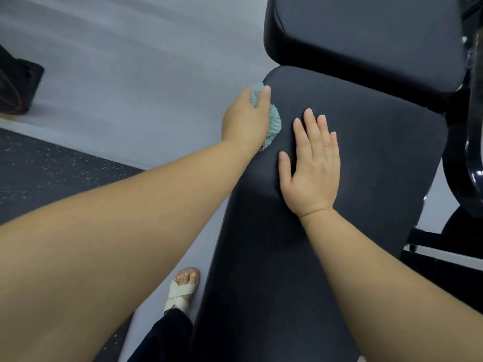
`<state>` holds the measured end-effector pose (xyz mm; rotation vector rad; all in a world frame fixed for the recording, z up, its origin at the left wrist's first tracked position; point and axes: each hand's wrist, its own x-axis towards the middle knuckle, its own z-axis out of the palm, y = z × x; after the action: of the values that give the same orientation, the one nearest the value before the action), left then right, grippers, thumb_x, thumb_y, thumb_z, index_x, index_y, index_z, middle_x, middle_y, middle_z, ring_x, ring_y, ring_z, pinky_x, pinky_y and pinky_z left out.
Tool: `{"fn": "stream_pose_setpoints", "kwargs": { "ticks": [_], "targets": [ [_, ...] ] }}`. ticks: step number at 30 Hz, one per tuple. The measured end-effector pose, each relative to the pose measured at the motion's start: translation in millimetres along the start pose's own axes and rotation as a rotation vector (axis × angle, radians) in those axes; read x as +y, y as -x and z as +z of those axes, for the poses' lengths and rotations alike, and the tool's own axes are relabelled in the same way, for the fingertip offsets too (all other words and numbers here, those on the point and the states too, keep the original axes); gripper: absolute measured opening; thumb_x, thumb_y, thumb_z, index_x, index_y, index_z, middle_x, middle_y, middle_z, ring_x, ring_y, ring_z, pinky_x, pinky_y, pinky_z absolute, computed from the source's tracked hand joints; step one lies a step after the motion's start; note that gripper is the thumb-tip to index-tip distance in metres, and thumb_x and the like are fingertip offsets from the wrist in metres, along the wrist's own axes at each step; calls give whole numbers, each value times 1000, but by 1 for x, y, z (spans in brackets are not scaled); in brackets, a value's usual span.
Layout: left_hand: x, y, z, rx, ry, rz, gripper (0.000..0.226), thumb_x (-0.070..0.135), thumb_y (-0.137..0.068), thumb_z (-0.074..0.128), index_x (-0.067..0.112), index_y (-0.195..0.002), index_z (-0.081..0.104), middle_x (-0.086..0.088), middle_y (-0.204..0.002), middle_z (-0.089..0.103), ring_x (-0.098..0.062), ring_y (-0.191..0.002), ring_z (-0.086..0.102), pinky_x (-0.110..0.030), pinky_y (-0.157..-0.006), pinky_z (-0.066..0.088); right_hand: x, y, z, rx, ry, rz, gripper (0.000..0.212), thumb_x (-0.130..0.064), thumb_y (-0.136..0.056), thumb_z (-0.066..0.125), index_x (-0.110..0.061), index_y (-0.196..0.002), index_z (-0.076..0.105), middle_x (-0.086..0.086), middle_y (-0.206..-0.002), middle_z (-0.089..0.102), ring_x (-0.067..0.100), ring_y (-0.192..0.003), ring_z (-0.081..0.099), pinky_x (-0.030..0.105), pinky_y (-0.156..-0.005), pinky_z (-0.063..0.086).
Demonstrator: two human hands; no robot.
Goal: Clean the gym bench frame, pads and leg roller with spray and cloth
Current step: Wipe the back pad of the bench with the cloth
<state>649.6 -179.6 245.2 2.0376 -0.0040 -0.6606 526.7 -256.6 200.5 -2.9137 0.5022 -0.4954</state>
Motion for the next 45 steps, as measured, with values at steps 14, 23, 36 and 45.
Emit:
{"fn": "stream_pose_setpoints", "kwargs": {
  "ticks": [14,23,36,45],
  "targets": [
    [13,-25,9,61,-60,12,41,28,-101,24,3,-112,55,-14,-117,59,-29,-109,52,-32,-85,38,0,0,4,40,-3,2,52,-28,-90,44,-8,-139,43,11,-148,37,27,-140,27,39,-116,13],
    [-75,74,-4,-13,-111,-56,38,29,-102,24,10,-103,56,-3,-104,60,-16,-97,51,-25,-79,35,-1,1,4,64,9,-3,51,-28,-91,44,-9,-138,44,9,-148,38,27,-139,29,40,-116,15],
    [-118,120,-4,47,-186,-3,38,25,-102,25,5,-92,56,-1,-78,51,-30,-94,51,-24,-69,27,-1,2,5,97,20,-13,49,-27,-90,44,-9,-136,48,9,-147,39,29,-139,31,40,-116,16],
    [-38,35,9,146,-117,-10,45,25,-103,21,-3,-102,56,-19,-110,60,-33,-105,53,-35,-85,38,-1,4,6,67,44,-27,52,-29,-91,40,-8,-138,45,10,-149,36,29,-140,29,42,-116,16]
  ]
}}
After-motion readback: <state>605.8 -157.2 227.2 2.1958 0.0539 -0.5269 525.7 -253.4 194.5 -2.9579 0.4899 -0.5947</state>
